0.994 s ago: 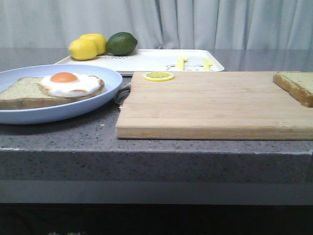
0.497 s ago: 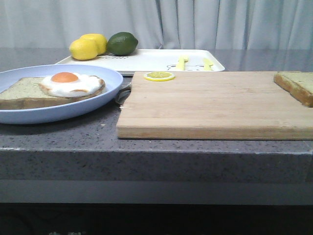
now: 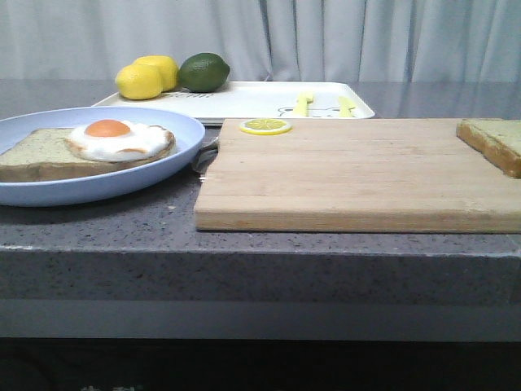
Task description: Place bread and move sandwich to tray
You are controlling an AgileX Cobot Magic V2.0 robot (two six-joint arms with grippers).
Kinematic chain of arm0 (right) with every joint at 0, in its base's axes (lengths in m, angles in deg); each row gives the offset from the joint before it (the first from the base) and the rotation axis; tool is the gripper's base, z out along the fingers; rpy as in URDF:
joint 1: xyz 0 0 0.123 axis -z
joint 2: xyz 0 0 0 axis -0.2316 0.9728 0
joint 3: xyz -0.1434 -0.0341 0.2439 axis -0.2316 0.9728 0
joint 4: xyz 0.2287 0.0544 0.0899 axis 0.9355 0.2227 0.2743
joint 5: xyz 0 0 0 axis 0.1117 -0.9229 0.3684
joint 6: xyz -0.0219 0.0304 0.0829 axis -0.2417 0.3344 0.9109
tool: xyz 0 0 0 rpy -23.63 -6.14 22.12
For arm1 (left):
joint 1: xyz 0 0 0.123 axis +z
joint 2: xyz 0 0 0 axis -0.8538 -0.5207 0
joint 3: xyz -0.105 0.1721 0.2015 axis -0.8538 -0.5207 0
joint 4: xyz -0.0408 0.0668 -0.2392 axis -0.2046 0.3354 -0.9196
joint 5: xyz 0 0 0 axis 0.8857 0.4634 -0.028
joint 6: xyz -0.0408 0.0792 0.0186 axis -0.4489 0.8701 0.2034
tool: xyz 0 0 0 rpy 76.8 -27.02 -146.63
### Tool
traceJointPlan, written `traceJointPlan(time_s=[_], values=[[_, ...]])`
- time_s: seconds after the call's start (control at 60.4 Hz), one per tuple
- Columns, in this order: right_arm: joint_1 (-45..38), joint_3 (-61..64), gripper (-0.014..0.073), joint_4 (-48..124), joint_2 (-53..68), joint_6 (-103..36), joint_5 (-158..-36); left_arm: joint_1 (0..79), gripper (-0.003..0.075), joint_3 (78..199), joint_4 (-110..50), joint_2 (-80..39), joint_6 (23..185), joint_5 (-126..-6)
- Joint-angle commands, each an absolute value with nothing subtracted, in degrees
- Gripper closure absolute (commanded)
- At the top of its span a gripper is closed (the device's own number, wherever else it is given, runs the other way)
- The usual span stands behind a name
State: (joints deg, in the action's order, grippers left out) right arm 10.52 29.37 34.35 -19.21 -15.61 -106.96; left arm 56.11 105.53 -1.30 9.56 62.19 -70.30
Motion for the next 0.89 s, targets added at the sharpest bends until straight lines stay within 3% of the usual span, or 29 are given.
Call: traceJointPlan(time_s=[0.0,0.348,0.696,0.878], values=[[10.9,25.4,-0.0009,33.3,-16.8,-15.9,-105.8,56.2,0.01,107.7,-1.2,9.1,61.8,-75.1],[23.1,1.9,-0.0009,27.2,7.8,-9.1,-130.1,56.2,0.01,107.7,-1.2,9.1,61.8,-75.1],[30.2,-4.1,-0.0001,30.3,24.0,-11.7,-133.9,56.2,0.01,107.6,-1.2,9.1,61.8,-75.0],[30.5,-6.8,0.0094,39.9,30.3,-21.6,-138.0,56.2,0.01,107.6,-1.2,9.1,61.8,-75.0]])
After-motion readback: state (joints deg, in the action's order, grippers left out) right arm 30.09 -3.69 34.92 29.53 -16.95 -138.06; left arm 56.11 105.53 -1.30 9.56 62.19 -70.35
